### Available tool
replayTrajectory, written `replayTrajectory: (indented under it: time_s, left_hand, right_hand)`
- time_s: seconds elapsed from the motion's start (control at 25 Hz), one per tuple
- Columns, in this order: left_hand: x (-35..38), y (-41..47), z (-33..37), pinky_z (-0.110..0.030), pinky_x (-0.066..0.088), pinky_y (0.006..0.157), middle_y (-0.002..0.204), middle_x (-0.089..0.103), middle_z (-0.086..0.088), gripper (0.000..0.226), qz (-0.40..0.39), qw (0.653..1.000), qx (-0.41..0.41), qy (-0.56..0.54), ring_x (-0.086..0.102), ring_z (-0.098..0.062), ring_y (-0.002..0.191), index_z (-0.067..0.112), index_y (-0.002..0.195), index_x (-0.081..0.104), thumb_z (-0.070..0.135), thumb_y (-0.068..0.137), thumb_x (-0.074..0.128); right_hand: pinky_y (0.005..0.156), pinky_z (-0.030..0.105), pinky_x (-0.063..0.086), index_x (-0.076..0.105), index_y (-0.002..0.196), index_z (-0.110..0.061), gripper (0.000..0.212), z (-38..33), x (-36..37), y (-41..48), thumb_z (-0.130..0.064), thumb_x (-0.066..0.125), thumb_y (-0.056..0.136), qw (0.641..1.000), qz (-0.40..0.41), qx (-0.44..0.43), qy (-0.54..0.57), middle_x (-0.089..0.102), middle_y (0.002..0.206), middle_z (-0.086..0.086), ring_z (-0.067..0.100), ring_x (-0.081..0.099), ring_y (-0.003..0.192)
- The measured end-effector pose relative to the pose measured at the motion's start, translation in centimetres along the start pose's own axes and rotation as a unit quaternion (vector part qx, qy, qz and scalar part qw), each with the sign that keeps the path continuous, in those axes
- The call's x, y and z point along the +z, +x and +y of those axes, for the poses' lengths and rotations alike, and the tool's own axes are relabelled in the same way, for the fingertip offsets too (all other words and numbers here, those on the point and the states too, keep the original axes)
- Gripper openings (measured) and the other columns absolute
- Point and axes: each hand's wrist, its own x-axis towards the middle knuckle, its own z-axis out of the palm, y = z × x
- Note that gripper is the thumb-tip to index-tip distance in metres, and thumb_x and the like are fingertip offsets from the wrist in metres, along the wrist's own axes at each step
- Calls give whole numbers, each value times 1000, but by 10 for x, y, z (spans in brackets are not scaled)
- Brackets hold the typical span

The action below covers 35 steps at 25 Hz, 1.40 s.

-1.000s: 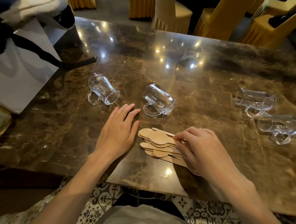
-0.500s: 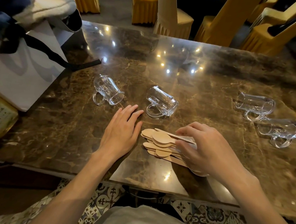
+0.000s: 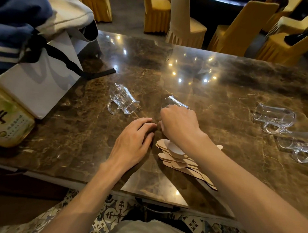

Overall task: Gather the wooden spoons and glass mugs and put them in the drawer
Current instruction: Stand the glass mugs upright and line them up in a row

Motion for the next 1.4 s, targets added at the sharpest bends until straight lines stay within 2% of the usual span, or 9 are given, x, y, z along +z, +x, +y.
replayTrajectory:
  time_s: [0.12, 0.32, 0.48, 0.6, 0.84, 1.0, 1.16, 1.28, 1.4]
  left_hand:
    - [-15, -3, -10, -21, 40, 95, 120, 61, 4, 22, 45, 999, 8, -20, 52, -9, 112, 19, 110, 65, 19, 90, 57]
    - [-45, 3, -51, -25, 41, 91, 114, 62, 1, 22, 110, 993, -43, 12, 55, -15, 107, 20, 108, 65, 15, 87, 60]
    - [-60, 13, -80, -33, 43, 89, 120, 58, -3, 25, 67, 988, -97, 95, 52, -21, 111, 18, 113, 62, 24, 89, 59]
    - [-69, 20, -89, -39, 48, 84, 120, 57, -4, 26, 20, 989, -51, 137, 53, -23, 108, 21, 109, 68, 32, 87, 60]
    - [-71, 27, -87, -36, 49, 74, 115, 60, -1, 32, -8, 985, 18, 171, 56, -21, 100, 21, 104, 71, 42, 85, 58]
    - [-62, 26, -87, -35, 46, 75, 110, 57, -1, 31, 69, 988, -93, 99, 55, -18, 98, 20, 102, 64, 46, 87, 56]
    - [-63, 36, -90, -45, 40, 89, 111, 59, -7, 40, 42, 970, -188, 145, 53, -29, 105, 20, 114, 61, 50, 90, 48]
    - [-66, 45, -85, -43, 43, 82, 97, 60, -2, 37, 39, 972, -199, 120, 57, -27, 97, 23, 110, 63, 50, 89, 50]
    - [-66, 57, -83, -37, 41, 72, 97, 65, -1, 29, 17, 966, -228, 123, 59, -29, 97, 25, 106, 64, 45, 90, 51]
  right_hand:
    - [58, 32, 36, 64, 94, -10, 10, -4, 3, 7, -10, 57, 87, 1000, -10, 8, -9, 66, 100, 10, 34, 64, 91]
    - [55, 33, 31, 63, 87, -8, 10, -9, 3, 8, 0, 59, 81, 1000, -24, 10, -9, 67, 94, 12, 35, 64, 86]
    - [55, 32, 31, 63, 87, -8, 14, -9, 3, 2, 3, 58, 80, 999, -22, 18, -16, 68, 92, 12, 35, 65, 86]
    - [56, 32, 32, 64, 87, -8, 15, -8, 4, -1, 4, 56, 81, 999, -28, 22, -16, 68, 91, 11, 34, 65, 87]
    - [57, 32, 36, 65, 94, -7, 21, -10, 10, 5, 6, 54, 81, 999, -33, 29, -17, 69, 97, 12, 34, 65, 92]
    - [58, 33, 37, 65, 95, -6, 23, -10, 12, 6, 7, 52, 82, 999, -27, 24, -29, 69, 99, 13, 34, 65, 93]
    - [57, 32, 37, 65, 93, -6, 21, -11, 12, 3, 6, 53, 82, 999, -24, 13, -45, 69, 97, 13, 33, 66, 91]
    - [58, 32, 37, 65, 95, -7, 20, -11, 10, 3, 5, 54, 83, 998, -31, 15, -43, 69, 98, 12, 33, 66, 92]
    - [58, 31, 34, 64, 91, -8, 21, -10, 8, 2, 7, 53, 80, 998, -39, 18, -35, 69, 98, 12, 33, 66, 93]
